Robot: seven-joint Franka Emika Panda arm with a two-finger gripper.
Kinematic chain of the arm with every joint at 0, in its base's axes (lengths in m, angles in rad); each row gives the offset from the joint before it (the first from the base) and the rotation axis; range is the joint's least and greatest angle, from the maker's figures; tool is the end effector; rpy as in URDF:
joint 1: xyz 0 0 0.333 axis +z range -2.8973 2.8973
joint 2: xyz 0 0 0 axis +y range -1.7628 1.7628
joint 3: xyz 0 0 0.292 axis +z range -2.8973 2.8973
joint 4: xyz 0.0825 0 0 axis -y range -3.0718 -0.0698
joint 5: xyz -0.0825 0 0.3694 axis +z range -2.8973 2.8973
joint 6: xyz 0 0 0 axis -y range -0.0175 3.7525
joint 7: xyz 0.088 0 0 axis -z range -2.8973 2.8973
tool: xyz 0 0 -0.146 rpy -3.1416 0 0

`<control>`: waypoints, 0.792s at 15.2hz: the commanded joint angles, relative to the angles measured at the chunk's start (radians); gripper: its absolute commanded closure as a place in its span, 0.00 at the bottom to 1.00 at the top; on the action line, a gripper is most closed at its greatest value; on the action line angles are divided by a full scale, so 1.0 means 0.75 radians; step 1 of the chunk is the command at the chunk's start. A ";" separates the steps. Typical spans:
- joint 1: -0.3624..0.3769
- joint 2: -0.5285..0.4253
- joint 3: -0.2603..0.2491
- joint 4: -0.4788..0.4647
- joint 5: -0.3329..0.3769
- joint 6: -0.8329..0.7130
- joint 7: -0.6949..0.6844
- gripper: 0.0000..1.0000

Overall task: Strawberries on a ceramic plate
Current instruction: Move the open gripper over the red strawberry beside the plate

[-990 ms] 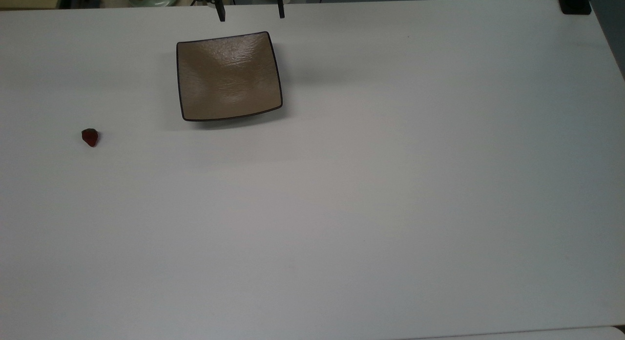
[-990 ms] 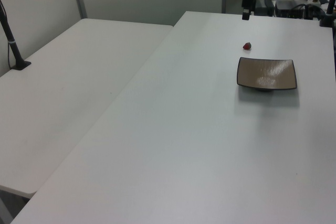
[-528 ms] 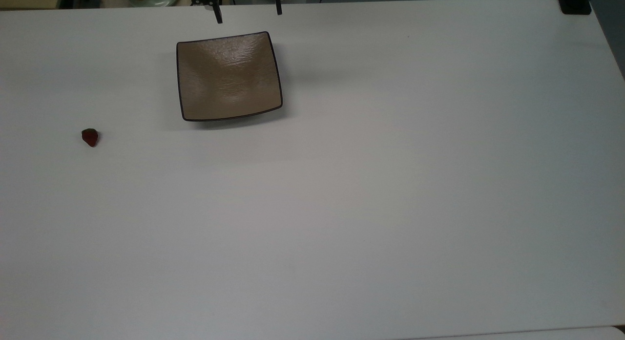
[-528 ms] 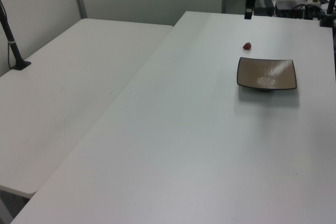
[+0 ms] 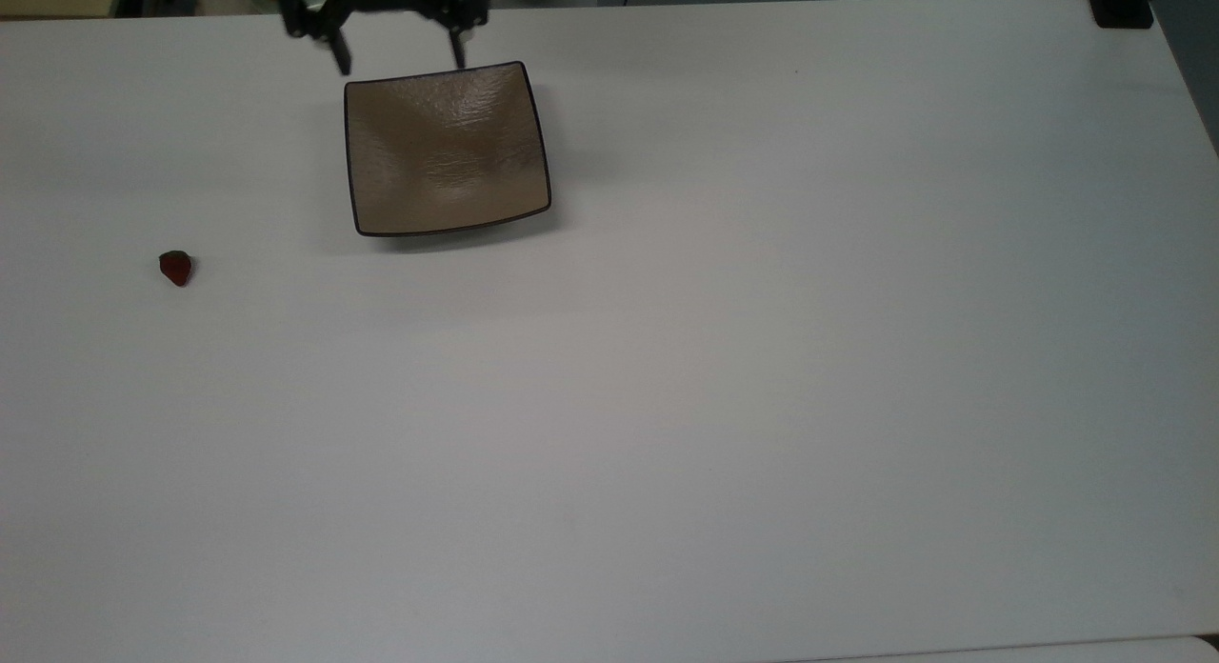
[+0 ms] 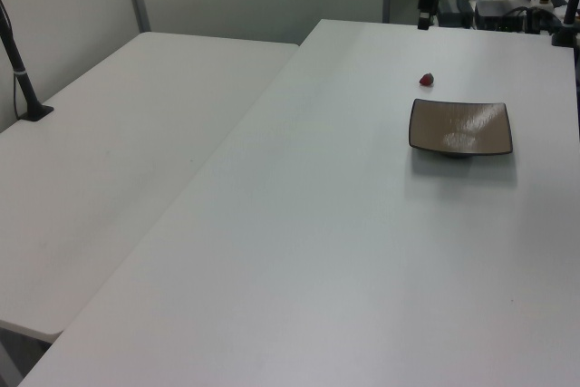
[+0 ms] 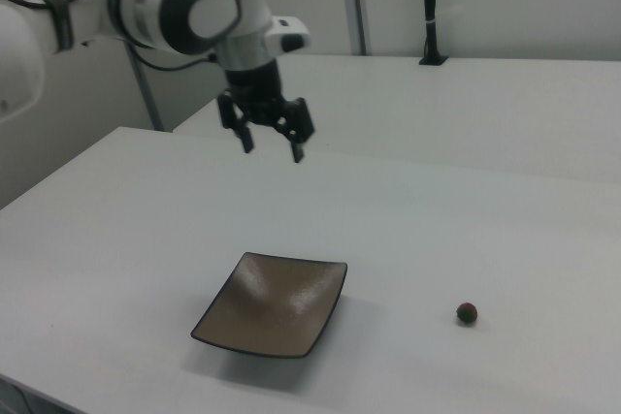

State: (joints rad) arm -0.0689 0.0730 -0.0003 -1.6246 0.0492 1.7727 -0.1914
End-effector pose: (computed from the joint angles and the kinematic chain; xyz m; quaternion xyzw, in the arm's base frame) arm 0.5782 -0.0339 0.5145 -0.9974 -0.0570 -0.0404 0.0192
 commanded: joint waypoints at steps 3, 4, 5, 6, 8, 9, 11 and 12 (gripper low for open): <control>-0.129 0.174 -0.008 0.090 -0.029 0.105 -0.076 0.00; -0.159 0.205 -0.008 0.094 -0.031 0.109 -0.111 0.00; -0.186 0.240 -0.010 0.125 -0.047 0.113 -0.153 0.00; -0.204 0.275 -0.014 0.161 -0.059 0.117 -0.190 0.00; -0.225 0.322 -0.016 0.170 -0.072 0.119 -0.221 0.00; -0.237 0.354 -0.018 0.174 -0.090 0.128 -0.236 0.00; -0.246 0.418 -0.020 0.176 -0.121 0.213 -0.299 0.00; -0.254 0.440 -0.022 0.174 -0.131 0.250 -0.319 0.00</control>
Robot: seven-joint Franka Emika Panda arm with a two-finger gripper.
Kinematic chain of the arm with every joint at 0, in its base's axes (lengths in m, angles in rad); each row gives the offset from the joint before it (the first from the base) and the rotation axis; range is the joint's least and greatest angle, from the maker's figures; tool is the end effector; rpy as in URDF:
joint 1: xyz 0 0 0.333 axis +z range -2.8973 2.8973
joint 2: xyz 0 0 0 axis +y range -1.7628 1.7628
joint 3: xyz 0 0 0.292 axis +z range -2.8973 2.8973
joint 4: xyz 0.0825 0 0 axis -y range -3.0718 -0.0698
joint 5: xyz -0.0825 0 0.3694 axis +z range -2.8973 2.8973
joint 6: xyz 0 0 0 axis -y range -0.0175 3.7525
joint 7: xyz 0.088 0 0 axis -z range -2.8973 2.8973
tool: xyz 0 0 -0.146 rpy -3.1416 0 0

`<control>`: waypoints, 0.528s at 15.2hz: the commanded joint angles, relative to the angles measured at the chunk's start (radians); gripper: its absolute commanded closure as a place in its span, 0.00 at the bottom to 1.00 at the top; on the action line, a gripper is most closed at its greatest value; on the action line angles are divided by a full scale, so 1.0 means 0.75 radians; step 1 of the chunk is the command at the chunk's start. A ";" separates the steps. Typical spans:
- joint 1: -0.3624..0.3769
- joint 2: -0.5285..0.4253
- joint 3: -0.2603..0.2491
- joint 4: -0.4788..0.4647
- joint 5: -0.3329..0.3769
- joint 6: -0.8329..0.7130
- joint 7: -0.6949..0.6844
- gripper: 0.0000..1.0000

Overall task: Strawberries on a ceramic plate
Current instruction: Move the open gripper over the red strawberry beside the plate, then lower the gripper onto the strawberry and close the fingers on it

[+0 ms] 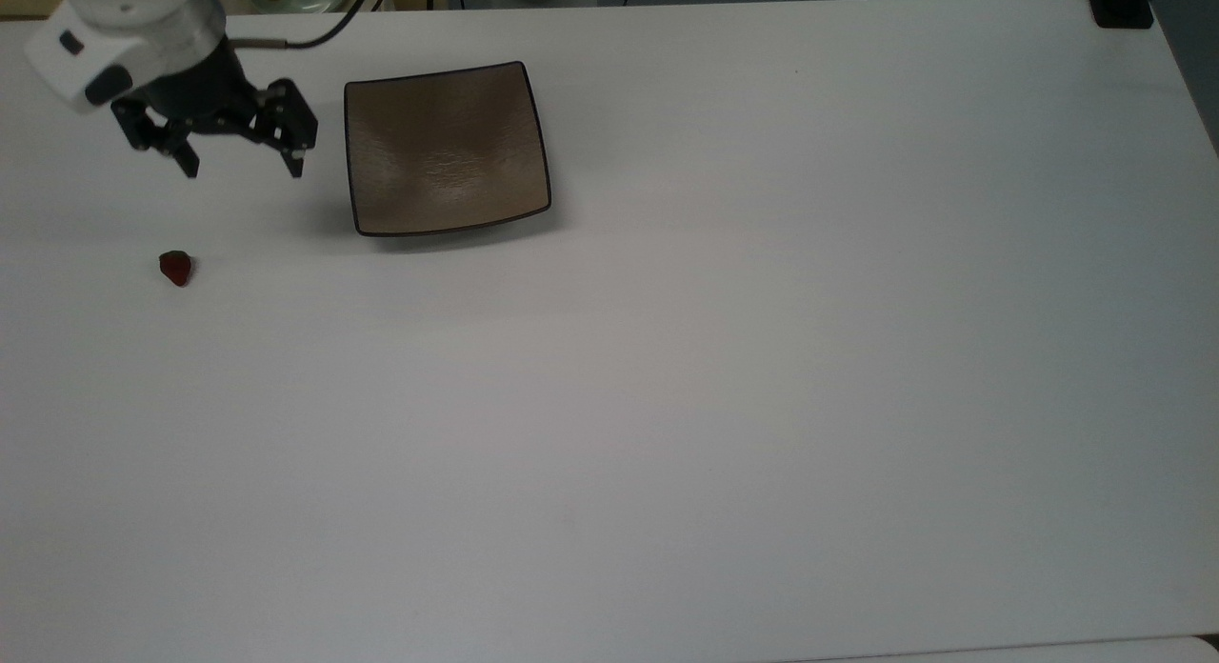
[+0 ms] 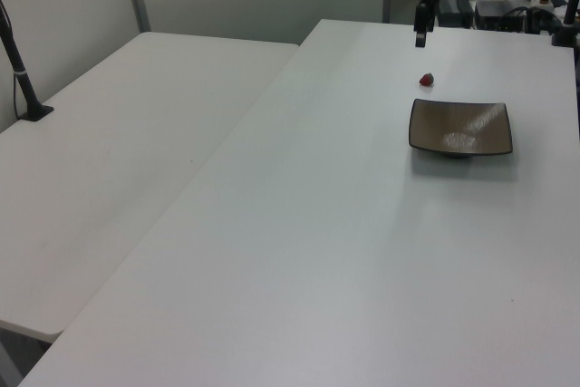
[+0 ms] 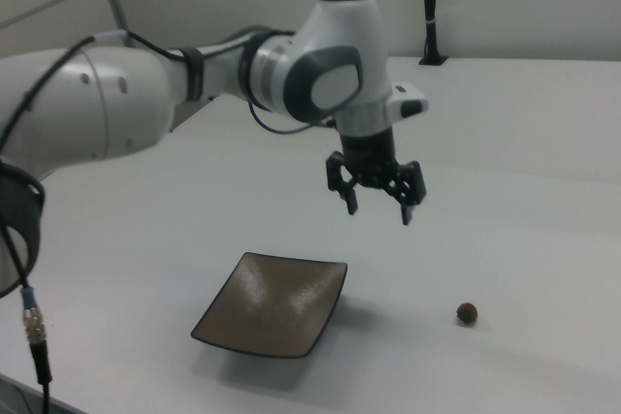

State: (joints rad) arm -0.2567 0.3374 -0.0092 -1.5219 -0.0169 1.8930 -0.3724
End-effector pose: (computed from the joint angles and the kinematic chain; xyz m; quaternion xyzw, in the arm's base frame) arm 0.6220 -0.1707 0.4123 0.9982 0.0560 0.0130 0.0144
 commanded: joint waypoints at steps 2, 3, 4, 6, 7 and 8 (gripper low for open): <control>-0.016 0.127 -0.033 0.031 -0.045 0.155 -0.125 0.00; -0.016 0.143 -0.047 0.027 -0.043 0.192 -0.152 0.00; -0.020 0.155 -0.061 0.023 -0.043 0.229 -0.178 0.00; -0.032 0.180 -0.074 -0.004 -0.043 0.306 -0.227 0.00; -0.038 0.190 -0.076 -0.022 -0.043 0.349 -0.242 0.00; -0.042 0.200 -0.082 -0.032 -0.043 0.384 -0.254 0.00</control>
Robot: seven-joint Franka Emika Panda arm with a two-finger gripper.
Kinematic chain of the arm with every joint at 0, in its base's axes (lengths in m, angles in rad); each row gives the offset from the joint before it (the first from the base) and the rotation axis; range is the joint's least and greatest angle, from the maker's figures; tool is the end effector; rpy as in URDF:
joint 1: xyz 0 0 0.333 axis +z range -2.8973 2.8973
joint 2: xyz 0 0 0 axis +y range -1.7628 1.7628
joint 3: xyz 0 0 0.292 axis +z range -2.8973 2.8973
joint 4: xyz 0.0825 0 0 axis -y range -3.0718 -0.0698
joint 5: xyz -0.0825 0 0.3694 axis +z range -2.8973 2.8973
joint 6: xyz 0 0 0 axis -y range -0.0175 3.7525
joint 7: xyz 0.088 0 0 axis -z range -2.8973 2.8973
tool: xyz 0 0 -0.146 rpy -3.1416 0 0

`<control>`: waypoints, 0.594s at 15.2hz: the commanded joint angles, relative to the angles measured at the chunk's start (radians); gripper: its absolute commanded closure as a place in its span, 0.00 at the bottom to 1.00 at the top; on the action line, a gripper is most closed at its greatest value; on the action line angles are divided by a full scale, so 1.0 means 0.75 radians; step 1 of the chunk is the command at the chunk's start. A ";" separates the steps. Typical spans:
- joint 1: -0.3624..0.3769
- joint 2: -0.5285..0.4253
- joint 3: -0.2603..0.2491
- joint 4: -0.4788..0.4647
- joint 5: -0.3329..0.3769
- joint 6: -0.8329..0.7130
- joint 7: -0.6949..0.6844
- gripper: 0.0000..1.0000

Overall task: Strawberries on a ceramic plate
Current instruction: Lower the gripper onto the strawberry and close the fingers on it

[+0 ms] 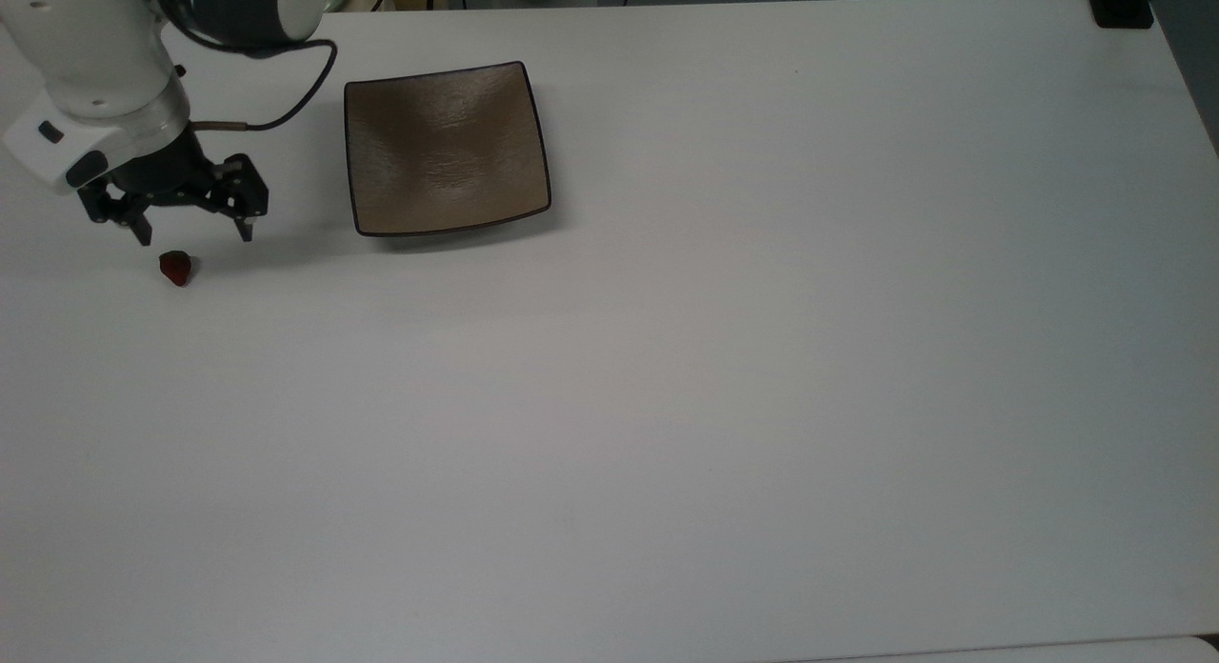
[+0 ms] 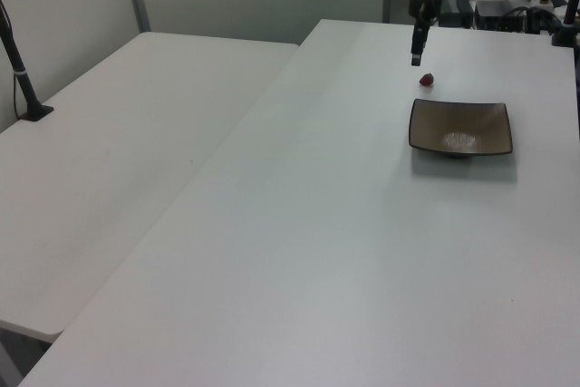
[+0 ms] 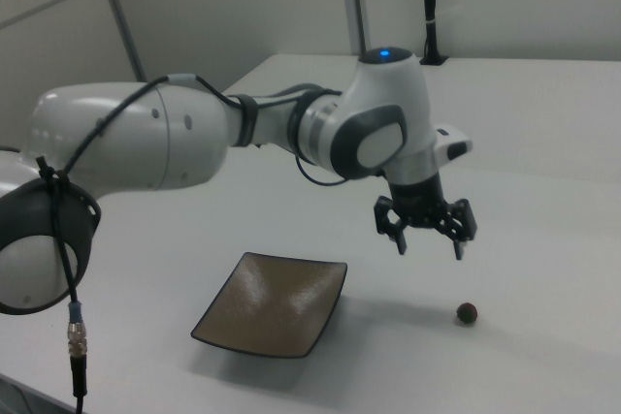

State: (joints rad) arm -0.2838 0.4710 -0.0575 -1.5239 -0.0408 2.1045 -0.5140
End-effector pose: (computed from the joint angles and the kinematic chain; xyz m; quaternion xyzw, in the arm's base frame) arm 0.6413 -0.2265 0.3441 0.9931 0.0992 0.0373 0.0510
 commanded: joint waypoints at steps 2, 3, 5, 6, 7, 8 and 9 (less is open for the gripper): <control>-0.006 0.061 -0.042 -0.030 -0.013 0.133 -0.094 0.00; -0.006 0.083 -0.050 -0.030 -0.015 0.133 -0.102 0.00; -0.006 0.104 -0.070 -0.030 -0.027 0.153 -0.139 0.05; -0.006 0.110 -0.083 -0.040 -0.029 0.172 -0.171 0.11; -0.006 0.112 -0.087 -0.058 -0.033 0.184 -0.210 0.19; -0.006 0.114 -0.095 -0.060 -0.034 0.194 -0.229 0.22; -0.006 0.120 -0.107 -0.062 -0.034 0.205 -0.245 0.27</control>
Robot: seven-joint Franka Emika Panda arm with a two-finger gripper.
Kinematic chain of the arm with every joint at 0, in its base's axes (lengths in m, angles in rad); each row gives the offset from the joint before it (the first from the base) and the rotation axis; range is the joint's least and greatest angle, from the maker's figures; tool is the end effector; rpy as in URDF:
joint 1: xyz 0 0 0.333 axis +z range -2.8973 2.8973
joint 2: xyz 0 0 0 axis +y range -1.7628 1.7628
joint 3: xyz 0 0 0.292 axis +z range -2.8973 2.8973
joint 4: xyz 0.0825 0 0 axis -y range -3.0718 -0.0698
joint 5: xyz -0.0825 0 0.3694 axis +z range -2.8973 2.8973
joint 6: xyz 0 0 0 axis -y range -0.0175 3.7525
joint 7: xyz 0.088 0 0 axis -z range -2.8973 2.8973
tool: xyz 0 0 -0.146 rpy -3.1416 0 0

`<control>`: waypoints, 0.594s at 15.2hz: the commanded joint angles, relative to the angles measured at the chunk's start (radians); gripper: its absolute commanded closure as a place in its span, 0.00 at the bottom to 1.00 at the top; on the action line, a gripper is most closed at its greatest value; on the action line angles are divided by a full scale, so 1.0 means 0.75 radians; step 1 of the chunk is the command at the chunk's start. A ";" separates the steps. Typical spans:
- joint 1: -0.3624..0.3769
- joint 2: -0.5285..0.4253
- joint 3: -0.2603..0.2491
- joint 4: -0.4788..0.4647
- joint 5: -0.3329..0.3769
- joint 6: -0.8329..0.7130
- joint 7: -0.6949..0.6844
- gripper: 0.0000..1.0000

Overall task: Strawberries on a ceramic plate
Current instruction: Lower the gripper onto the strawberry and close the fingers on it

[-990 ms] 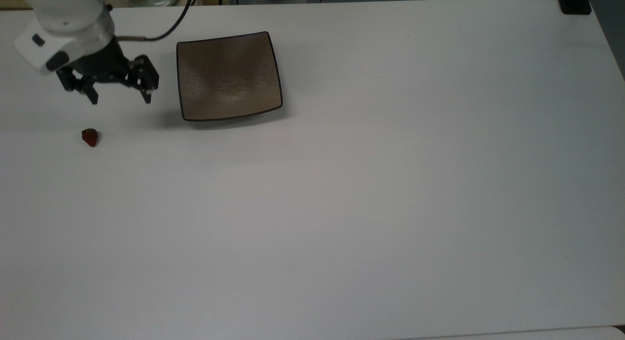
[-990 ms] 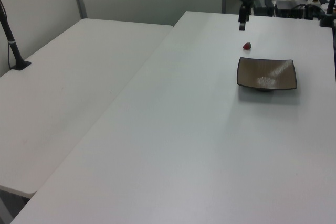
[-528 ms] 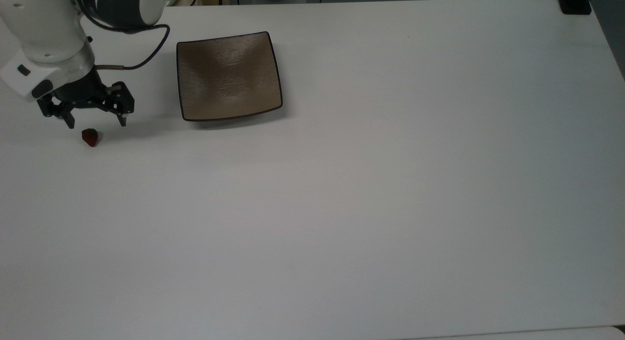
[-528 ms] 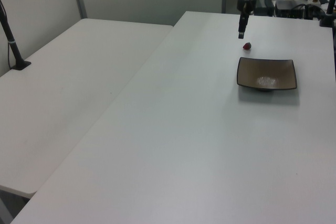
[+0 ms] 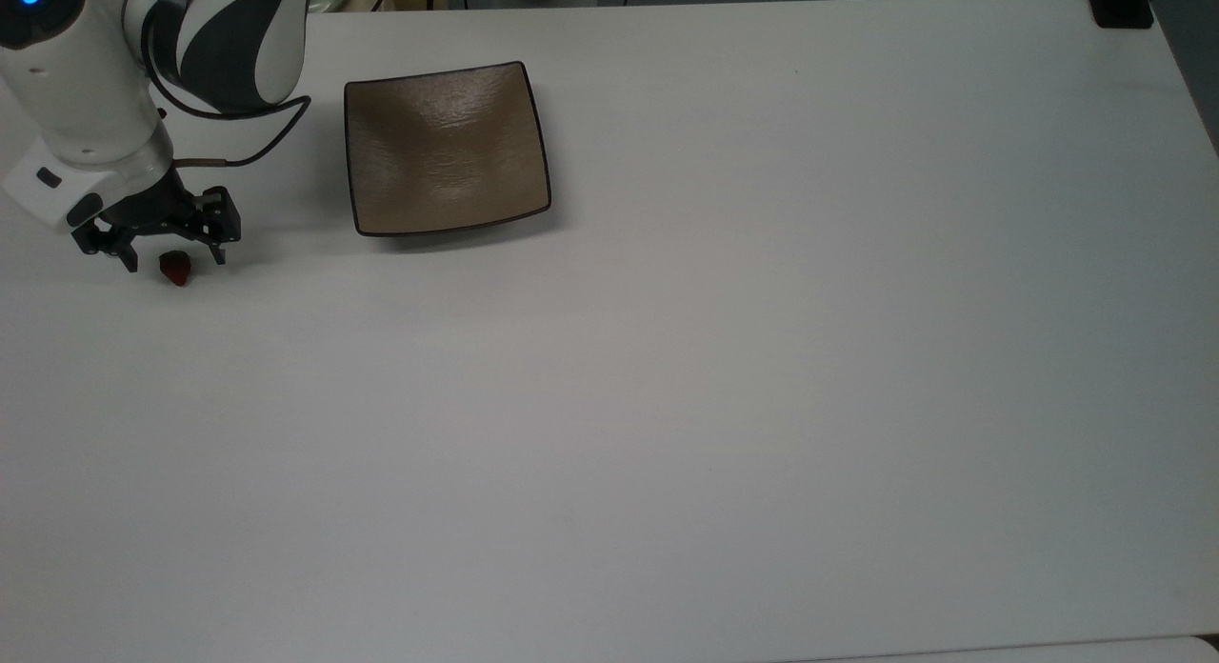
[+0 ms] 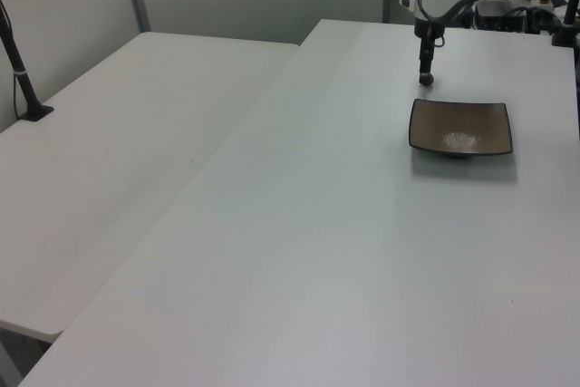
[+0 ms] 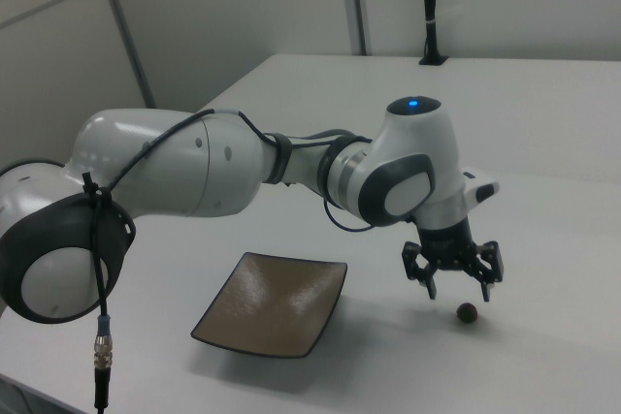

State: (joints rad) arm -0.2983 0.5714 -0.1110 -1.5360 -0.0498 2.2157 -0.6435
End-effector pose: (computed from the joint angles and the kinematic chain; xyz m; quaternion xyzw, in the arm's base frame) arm 0.6357 -0.2694 0.2827 0.9872 0.1405 0.0228 0.0712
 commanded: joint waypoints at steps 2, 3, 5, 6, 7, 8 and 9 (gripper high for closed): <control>0.013 -0.007 -0.040 -0.057 -0.022 0.063 -0.093 0.33; 0.013 0.001 -0.042 -0.057 -0.024 0.063 -0.103 0.39; 0.013 0.005 -0.040 -0.059 -0.034 0.061 -0.126 0.47; 0.013 0.005 -0.040 -0.065 -0.042 0.061 -0.130 0.51; 0.013 0.005 -0.040 -0.065 -0.050 0.061 -0.136 0.58; 0.013 0.005 -0.040 -0.067 -0.058 0.061 -0.154 0.73; 0.013 0.005 -0.040 -0.069 -0.056 0.061 -0.158 0.81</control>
State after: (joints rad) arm -0.2980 0.5883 -0.1314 -1.5588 -0.0745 2.2291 -0.7285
